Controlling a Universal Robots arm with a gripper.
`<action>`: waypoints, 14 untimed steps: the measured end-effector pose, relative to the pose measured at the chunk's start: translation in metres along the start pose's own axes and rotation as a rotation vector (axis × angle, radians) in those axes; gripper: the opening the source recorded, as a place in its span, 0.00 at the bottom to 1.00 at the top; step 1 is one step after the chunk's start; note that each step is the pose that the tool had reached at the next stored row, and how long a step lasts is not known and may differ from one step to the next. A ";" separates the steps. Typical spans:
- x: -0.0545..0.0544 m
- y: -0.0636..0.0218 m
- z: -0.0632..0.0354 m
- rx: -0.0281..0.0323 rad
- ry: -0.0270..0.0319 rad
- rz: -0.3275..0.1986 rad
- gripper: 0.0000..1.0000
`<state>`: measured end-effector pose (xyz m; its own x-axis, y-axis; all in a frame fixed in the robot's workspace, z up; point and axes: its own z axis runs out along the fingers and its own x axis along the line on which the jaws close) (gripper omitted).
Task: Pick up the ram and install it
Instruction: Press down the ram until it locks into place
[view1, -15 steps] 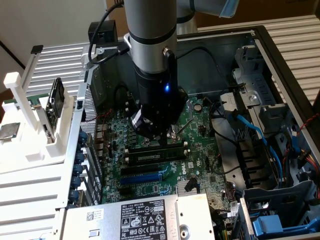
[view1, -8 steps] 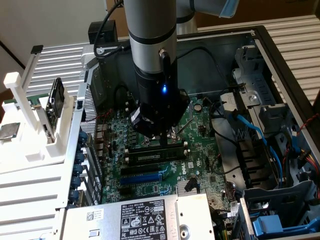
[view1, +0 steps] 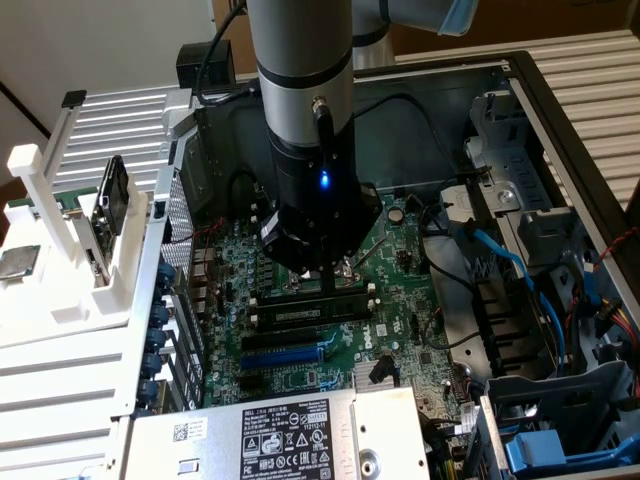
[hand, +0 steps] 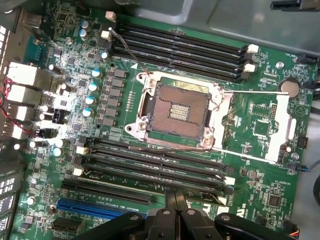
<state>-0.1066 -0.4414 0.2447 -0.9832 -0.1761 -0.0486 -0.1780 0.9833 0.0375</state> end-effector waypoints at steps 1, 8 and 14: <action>0.000 0.0000 0.0000 0.0002 -0.0001 0.003 0.10; 0.000 0.0000 0.0000 0.0002 -0.0001 0.003 0.10; 0.009 0.0017 -0.0004 0.0002 -0.0003 0.003 0.10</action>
<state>-0.1159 -0.4413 0.2447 -0.9836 -0.1734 -0.0488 -0.1753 0.9838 0.0374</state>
